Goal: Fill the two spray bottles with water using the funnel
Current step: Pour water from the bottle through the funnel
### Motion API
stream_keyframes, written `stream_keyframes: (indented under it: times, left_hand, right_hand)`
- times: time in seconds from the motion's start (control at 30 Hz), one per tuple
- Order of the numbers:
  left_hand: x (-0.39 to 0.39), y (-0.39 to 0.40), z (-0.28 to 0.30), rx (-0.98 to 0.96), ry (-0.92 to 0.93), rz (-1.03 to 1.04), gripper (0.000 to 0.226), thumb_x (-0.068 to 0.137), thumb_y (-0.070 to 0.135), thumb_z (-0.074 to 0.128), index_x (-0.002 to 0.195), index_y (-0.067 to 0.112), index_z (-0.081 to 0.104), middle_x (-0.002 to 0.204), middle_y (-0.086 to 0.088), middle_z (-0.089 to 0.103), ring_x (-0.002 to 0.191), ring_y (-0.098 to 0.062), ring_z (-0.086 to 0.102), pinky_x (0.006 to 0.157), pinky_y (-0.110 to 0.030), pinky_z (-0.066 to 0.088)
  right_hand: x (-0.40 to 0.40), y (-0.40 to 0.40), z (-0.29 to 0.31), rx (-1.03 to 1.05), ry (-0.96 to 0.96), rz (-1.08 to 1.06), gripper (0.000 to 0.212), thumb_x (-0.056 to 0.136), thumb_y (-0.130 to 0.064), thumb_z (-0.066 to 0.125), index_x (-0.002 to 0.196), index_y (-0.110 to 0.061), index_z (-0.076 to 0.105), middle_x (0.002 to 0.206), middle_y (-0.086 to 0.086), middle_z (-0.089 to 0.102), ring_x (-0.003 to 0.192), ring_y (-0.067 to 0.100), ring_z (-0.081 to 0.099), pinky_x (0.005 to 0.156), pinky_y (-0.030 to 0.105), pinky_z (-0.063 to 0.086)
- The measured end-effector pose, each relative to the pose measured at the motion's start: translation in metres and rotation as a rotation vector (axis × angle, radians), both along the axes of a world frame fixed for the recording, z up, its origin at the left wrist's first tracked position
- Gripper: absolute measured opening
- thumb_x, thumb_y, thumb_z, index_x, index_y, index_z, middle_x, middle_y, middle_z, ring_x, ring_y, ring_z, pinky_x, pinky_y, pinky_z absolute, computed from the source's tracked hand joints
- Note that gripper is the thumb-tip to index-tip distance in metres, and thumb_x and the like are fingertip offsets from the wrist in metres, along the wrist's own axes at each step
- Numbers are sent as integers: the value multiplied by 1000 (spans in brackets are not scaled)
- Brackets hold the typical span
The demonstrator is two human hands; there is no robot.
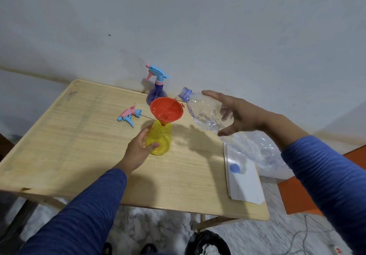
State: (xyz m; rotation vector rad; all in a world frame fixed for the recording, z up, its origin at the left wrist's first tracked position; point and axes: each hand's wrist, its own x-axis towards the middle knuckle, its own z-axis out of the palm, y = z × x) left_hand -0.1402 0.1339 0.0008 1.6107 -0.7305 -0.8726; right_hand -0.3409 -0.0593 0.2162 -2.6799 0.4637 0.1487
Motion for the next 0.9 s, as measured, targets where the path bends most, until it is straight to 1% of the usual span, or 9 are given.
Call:
stream_keyframes:
  times: [0.07, 0.17, 0.23, 0.33, 0.43, 0.53, 0.63, 0.77, 0.9]
  left_hand:
    - [0, -1, -1, 1, -1, 9, 63, 77, 36, 72, 128, 54, 40, 123, 13, 56, 122, -15, 50, 105, -44, 40]
    - [0, -1, -1, -11, -7, 2, 59, 76, 36, 73, 112, 69, 40, 117, 24, 56, 119, -12, 52, 104, -40, 42]
    - [1, -1, -3, -9, -10, -4, 60, 77, 34, 73, 112, 69, 39, 116, 28, 55, 119, -11, 52, 103, -40, 42]
    - [2, -3, -7, -15, 1, -3, 66, 79, 29, 72, 132, 48, 38, 118, 24, 54, 120, -11, 51, 103, -39, 42]
    - [3, -5, -8, -13, -15, -7, 69, 81, 24, 71, 139, 34, 36, 124, 15, 53, 121, -14, 51, 103, -37, 42]
    - [5, -6, -9, -6, -24, -18, 69, 82, 21, 70, 141, 27, 35, 130, 7, 51, 122, -15, 49, 103, -35, 41]
    - [3, -7, -9, 3, -42, 12, 66, 81, 16, 71, 139, 23, 40, 125, 5, 55, 117, -14, 54, 100, -31, 43]
    - [3, -7, -11, 17, -74, 22, 67, 82, 17, 71, 140, 23, 39, 122, 7, 55, 114, -12, 54, 99, -30, 43]
    - [5, -6, -12, 13, -63, 10, 68, 81, 18, 71, 140, 25, 39, 123, 13, 52, 117, -11, 52, 102, -32, 42]
  right_hand:
    - [-5, 2, -10, 79, -162, -85, 113, 62, -19, 87, 135, -60, 12, 103, -18, 50, 89, 19, 62, 85, 20, 52]
    - [-12, -1, -33, 130, -373, -254, 114, 61, -24, 88, 138, -56, 10, 98, 4, 57, 94, 14, 64, 90, 15, 49]
    - [-17, 0, -50, 113, -477, -366, 116, 61, -26, 87, 139, -54, 7, 100, 7, 61, 98, 7, 61, 89, 11, 44]
    - [-18, 5, -70, 101, -633, -543, 117, 62, -29, 87, 140, -51, 3, 103, 3, 62, 97, 9, 59, 84, 19, 43]
    - [-15, 9, -82, 122, -794, -704, 120, 60, -31, 87, 142, -48, 2, 105, -5, 59, 100, 13, 59, 81, 21, 45]
    - [-11, 17, -90, 120, -862, -788, 120, 61, -30, 87, 141, -47, -1, 110, -2, 58, 101, 16, 57, 83, 20, 44]
    - [-9, 27, -95, 123, -905, -860, 119, 61, -27, 87, 139, -47, -2, 119, 1, 55, 103, 16, 56, 90, 19, 43]
    - [-7, 44, -98, 161, -936, -966, 116, 66, -20, 84, 144, -41, 0, 136, 4, 48, 114, 12, 54, 103, 29, 41]
    - [-4, 64, -102, 111, -982, -1085, 109, 74, -22, 79, 149, -30, 1, 152, 1, 31, 123, 7, 44, 106, 26, 36]
